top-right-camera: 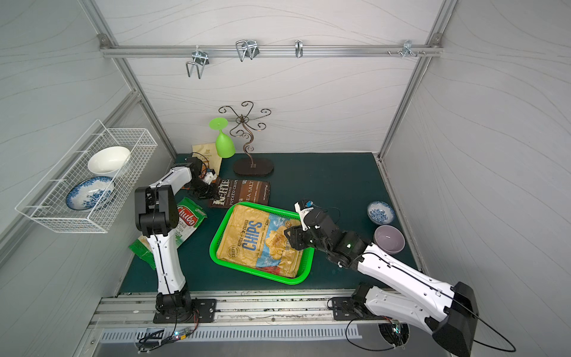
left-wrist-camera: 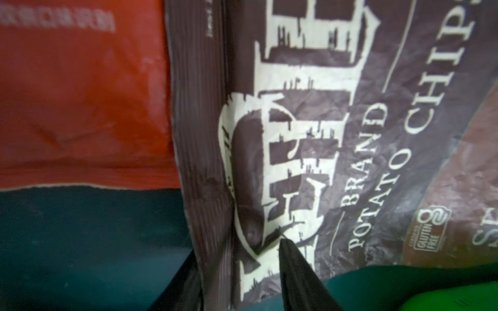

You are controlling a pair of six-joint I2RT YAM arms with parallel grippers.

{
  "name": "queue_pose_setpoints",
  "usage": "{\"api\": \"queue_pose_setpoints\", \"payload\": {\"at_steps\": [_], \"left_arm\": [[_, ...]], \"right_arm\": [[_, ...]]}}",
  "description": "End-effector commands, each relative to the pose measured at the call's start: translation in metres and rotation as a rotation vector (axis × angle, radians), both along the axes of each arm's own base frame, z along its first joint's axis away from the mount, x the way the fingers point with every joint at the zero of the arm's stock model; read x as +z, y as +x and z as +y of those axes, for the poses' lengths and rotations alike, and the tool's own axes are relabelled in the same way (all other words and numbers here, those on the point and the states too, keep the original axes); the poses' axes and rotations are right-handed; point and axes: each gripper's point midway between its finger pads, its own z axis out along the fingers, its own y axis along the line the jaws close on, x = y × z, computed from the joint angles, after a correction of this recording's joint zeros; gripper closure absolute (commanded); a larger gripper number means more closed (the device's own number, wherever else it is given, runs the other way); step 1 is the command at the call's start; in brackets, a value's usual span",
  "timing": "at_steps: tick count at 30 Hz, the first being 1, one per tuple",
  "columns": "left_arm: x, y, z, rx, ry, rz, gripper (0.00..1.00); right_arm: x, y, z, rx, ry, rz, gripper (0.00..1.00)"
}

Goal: Put the potato chips into the basket
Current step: Pick up the potato chip from the center of the board.

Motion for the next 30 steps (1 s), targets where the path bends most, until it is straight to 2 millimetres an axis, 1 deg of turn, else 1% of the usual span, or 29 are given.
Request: {"api": "queue_pose_setpoints", "payload": {"at_steps": [1,5,10,14,15,20,22,23,27,30], "left_arm": [[0.002,0.0,-0.007,-0.015,-0.048,0.0,0.57],[-0.006,0.0,-0.005,-0.009,-0.033,0.008,0.57],[-0.009,-0.001,-0.005,-0.009,-0.032,0.012,0.58],[-0.008,-0.002,-0.005,-0.012,-0.033,0.011,0.69],[-0.008,-0.002,-0.005,-0.012,-0.033,0.009,0.7],[-0.004,-0.003,-0.005,-0.02,-0.029,-0.008,0.9],[0.001,-0.003,-0.005,-0.021,-0.028,-0.019,0.98],[0.003,-0.003,-0.005,-0.021,-0.03,-0.022,1.0],[0.019,-0.006,-0.009,-0.028,-0.045,-0.053,1.0],[0.04,-0.008,-0.012,-0.032,-0.06,-0.096,1.0]], "right_arm": [[0.008,0.003,-0.001,-0.009,0.003,-0.012,0.47],[0.01,0.003,0.0,-0.007,0.005,-0.014,0.47],[0.011,0.003,0.0,-0.003,0.003,-0.015,0.47],[0.01,0.003,0.0,-0.005,0.002,-0.014,0.47],[0.01,0.003,0.0,-0.004,0.004,-0.015,0.47],[0.008,0.002,0.0,-0.005,0.006,-0.011,0.47],[0.007,0.002,0.0,-0.004,0.009,-0.009,0.47],[0.008,0.002,0.0,-0.003,0.011,-0.009,0.47],[0.008,0.002,0.0,-0.004,0.012,-0.013,0.47],[0.007,0.001,-0.002,-0.006,0.01,-0.015,0.47]]}}
